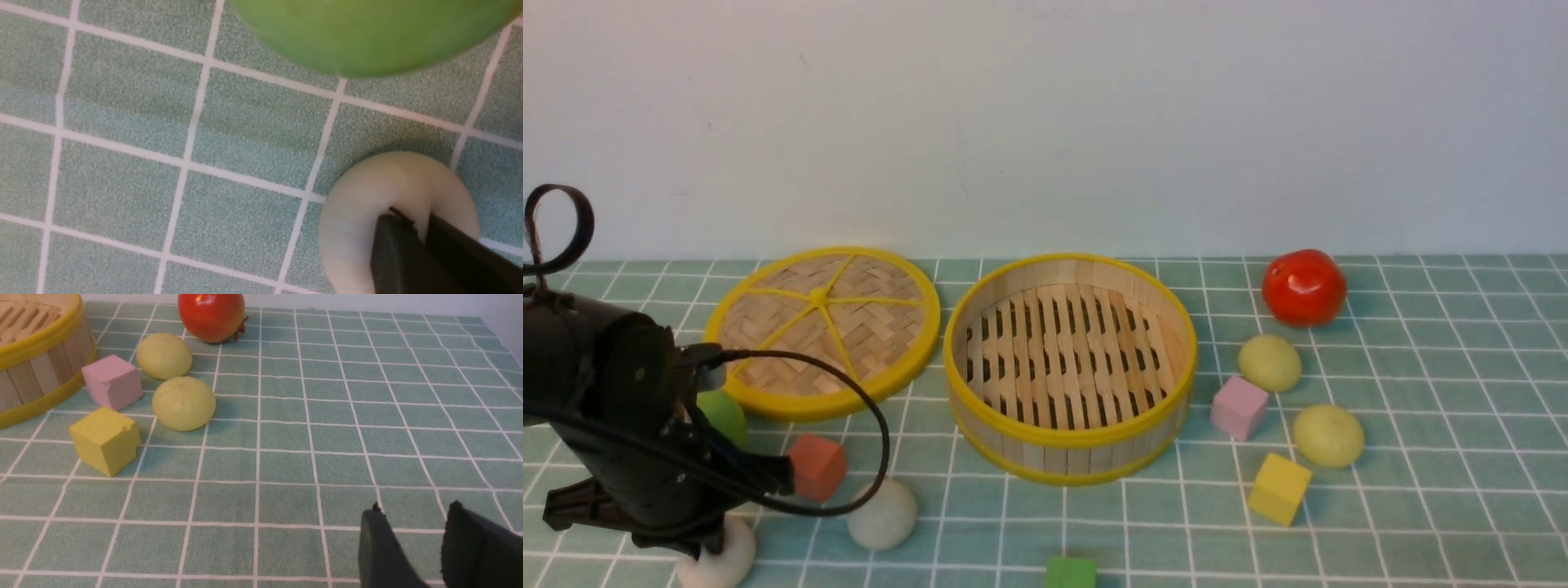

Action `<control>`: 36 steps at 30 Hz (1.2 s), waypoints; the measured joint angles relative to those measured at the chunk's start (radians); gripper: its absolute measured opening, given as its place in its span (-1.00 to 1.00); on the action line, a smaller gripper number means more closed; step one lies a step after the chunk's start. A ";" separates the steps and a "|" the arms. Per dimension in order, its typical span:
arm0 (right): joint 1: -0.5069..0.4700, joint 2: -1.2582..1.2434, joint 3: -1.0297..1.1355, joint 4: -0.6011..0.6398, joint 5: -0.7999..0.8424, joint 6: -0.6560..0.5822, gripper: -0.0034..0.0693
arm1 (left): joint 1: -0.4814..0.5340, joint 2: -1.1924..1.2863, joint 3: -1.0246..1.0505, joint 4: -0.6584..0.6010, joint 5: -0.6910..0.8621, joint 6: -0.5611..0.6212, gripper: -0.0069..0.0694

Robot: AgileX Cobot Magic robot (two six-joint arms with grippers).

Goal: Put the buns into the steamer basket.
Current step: Use the left arm to grab a steamed stuffed bun, then use the left arm to put the steamed stuffed bun into the steamer

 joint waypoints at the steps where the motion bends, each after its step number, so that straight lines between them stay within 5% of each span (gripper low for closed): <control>1: 0.000 0.000 0.000 0.000 0.000 0.000 -0.25 | 0.000 0.000 -0.001 -0.002 0.006 0.000 -0.84; 8: 0.000 0.000 0.000 0.000 0.000 0.000 -0.25 | 0.000 -0.076 -0.044 -0.038 0.115 0.001 -0.85; 18: 0.000 0.000 0.000 0.000 0.000 0.000 -0.25 | -0.048 -0.135 -0.421 -0.205 0.231 0.127 -0.85; 27: 0.000 0.000 0.000 0.000 0.000 0.000 -0.25 | -0.249 0.128 -0.725 -0.235 0.180 0.152 -0.84; 36: 0.000 0.000 0.000 0.000 0.000 0.000 -0.25 | -0.316 0.396 -0.864 -0.231 0.205 0.152 -0.83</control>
